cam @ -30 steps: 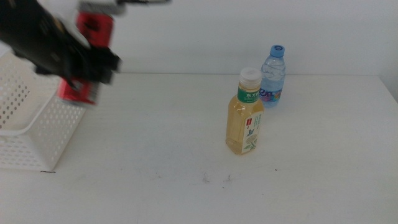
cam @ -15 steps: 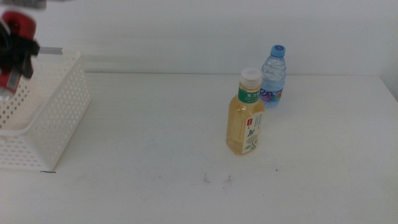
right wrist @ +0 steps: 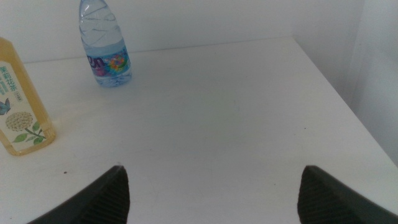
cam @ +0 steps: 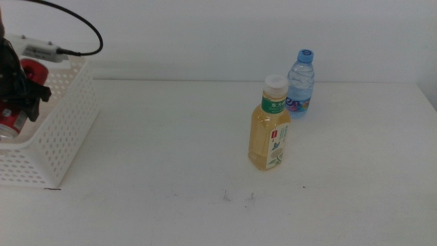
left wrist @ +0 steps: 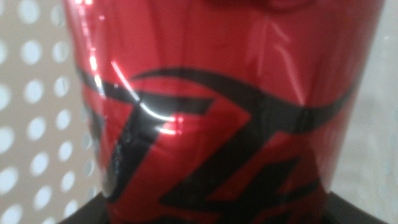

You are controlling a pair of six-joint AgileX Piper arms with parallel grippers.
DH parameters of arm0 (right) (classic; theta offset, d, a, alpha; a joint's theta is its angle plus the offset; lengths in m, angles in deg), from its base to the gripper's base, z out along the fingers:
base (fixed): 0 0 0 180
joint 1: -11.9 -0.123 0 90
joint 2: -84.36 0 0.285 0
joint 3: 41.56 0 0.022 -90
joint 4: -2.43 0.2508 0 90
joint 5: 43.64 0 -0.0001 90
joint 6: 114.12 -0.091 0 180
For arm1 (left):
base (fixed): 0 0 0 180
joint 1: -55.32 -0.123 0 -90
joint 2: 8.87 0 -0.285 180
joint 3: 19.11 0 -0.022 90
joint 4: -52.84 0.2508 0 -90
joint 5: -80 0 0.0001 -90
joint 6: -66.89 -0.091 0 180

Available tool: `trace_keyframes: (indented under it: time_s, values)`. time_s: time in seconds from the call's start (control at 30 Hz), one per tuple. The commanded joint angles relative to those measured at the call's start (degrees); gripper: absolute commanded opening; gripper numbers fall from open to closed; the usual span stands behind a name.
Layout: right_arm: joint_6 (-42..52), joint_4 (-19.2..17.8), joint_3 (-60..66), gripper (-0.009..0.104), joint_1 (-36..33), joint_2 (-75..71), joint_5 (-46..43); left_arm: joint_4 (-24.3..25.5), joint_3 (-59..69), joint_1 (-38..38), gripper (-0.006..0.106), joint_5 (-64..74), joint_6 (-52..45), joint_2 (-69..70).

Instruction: Use arms to grab the bottles and put them into the dustbin to the left of the table.

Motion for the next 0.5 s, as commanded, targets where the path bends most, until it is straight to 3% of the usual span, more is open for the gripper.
trace_keyframes:
  time_s: [0.0, 0.1, 0.13, 0.33, 0.47]
  values:
    - [0.1, -0.2, 0.2, 0.088, 0.4, -0.2, -0.5, 0.6, -0.8, 0.0, 0.060, -1.8, 0.4, -0.2]
    - [0.1, -0.2, 0.2, 0.088, 0.4, -0.2, -0.5, 0.8, -0.8, 0.0, 0.089, -0.2, 1.0, -0.7]
    - [0.1, -0.2, 0.2, 0.088, 0.4, -0.2, -0.5, 0.9, -0.8, 0.0, 0.094, 1.0, 2.2, -0.5]
    - [0.1, -0.2, 0.2, 0.088, 0.4, -0.2, -0.5, -0.6, -0.8, 1.6, 0.094, 4.3, 5.5, 5.9]
    - [0.1, -0.2, 0.2, 0.088, 0.4, -0.2, -0.5, -3.0, 3.6, 6.6, 0.094, 1.8, 7.3, 15.7]
